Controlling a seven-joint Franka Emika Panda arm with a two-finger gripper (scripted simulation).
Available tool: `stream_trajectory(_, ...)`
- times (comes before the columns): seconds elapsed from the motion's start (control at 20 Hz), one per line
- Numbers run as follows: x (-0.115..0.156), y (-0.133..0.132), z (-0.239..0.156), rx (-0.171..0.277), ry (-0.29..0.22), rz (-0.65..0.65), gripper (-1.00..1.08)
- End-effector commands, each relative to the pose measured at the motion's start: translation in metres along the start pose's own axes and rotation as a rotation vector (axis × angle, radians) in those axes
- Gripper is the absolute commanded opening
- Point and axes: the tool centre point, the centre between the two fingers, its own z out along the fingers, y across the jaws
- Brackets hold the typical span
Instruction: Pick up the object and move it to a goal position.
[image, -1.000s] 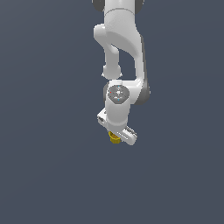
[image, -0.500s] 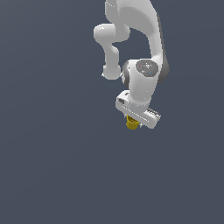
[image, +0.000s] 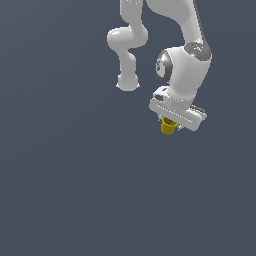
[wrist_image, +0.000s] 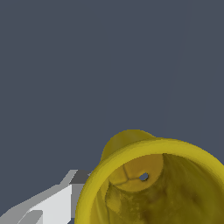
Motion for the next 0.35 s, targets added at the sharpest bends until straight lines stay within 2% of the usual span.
stream_trajectory(0.0,-0.0111,-0.0048,-0.0081,0.000,0.001,0.002,-1.00)
stream_trajectory(0.3,-0.0202,-0.0104,-0.0146,0.001,0.000,0.002,-1.00)
